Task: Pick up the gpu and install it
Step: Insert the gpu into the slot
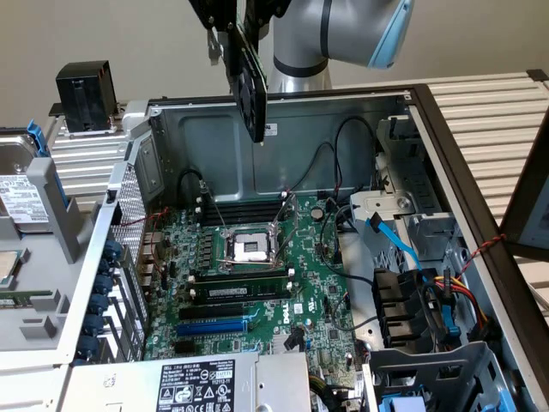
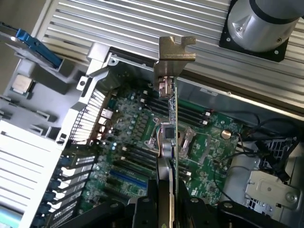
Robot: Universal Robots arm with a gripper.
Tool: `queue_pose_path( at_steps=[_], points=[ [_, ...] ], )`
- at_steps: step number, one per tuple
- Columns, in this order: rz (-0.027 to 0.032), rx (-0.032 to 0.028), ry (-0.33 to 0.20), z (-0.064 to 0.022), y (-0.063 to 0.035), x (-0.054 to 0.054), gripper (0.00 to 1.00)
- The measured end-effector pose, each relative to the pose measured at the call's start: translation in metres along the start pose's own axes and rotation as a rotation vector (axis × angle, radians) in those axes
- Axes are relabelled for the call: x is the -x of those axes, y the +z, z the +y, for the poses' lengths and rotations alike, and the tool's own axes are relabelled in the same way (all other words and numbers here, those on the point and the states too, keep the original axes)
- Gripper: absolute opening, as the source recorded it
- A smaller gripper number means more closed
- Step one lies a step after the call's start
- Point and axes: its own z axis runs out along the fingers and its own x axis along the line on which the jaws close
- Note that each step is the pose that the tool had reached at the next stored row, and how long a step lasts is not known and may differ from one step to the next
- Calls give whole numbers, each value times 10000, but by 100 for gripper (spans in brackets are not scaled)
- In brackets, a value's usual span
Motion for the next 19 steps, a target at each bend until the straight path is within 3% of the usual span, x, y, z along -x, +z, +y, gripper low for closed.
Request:
queue_pose_path(
  at_steps=[9,17,19],
  points=[
    [267,-89,-1632,-5,30,2,27],
    [461,-183,-3074,-8,45,3,27],
    [485,-220,-3433,-9,49,3,27]
  ],
)
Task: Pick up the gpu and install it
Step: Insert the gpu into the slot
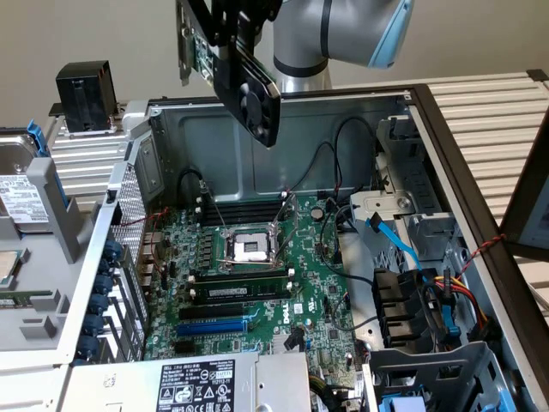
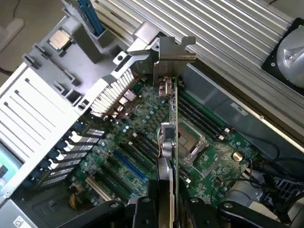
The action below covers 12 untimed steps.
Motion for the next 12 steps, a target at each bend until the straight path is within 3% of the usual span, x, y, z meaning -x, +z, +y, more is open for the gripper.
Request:
queue_pose_path(
  at_steps=[2,6,7,9,12],
  points=[
    [-16,-71,-353,-1,3,0,27],
    [-278,-386,-934,0,3,1,27],
    [-317,-442,-1100,0,3,1,27],
    [-352,-519,-1455,-1,5,0,27],
    [-333,-577,-1992,-1,5,0,27]
  ],
)
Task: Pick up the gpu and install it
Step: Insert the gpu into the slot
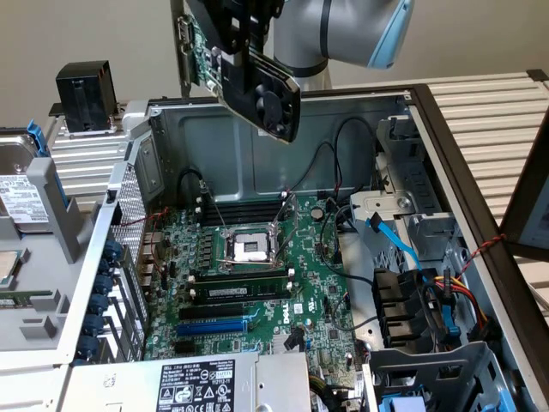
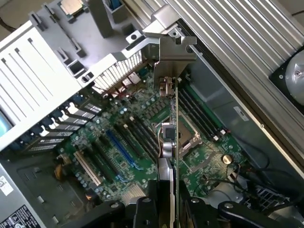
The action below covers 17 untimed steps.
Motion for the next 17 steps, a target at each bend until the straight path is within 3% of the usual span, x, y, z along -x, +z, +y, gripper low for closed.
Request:
queue_pose_path(
  at_steps=[3,11,17],
  points=[
    [25,-32,-559,1,3,0,27],
    [2,-222,-2029,-2,18,0,27],
    [47,-274,-3122,-4,46,-1,27]
  ],
)
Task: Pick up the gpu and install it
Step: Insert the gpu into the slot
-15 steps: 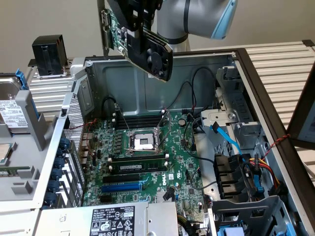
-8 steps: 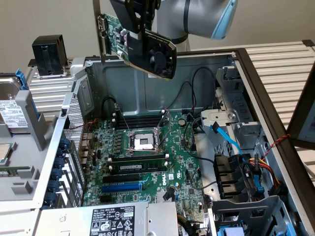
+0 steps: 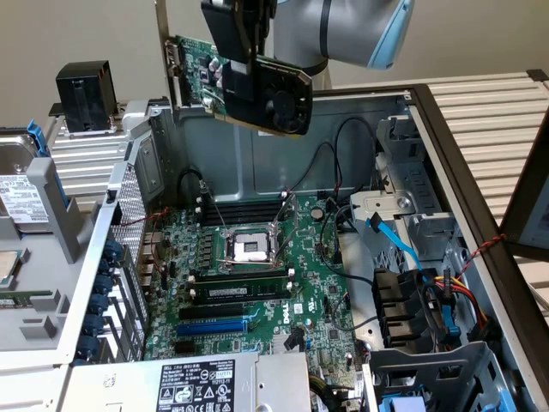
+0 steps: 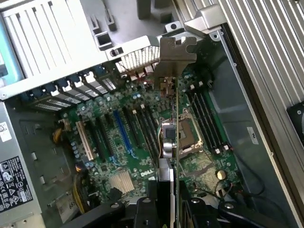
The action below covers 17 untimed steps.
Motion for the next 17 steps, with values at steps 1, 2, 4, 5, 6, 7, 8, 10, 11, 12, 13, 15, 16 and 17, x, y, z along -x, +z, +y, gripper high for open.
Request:
queue_pose_path(
  at_steps=[1,2,4,5,6,7,8,10,11,12,13,15,16,17],
  points=[
    [6,-8,-178,0,5,0,27],
    [11,-19,-359,0,9,0,27],
    [12,-68,-726,0,15,-1,27],
    [10,-104,-915,-1,16,-1,27],
    [5,-142,-1107,-1,19,0,27],
    [-1,-180,-1295,-1,22,0,27],
    [-6,-217,-1479,-2,25,-1,27],
    [-16,-291,-1849,-2,31,-1,27],
    [-21,-328,-2036,-2,33,-1,27],
    [-26,-364,-2217,-2,36,-1,27],
    [-31,-401,-2405,-2,39,-1,27],
    [-38,-465,-2780,-3,45,-2,27],
    [-39,-488,-2962,-4,48,-2,27],
    [-38,-502,-3133,-4,51,-2,27]
  ],
)
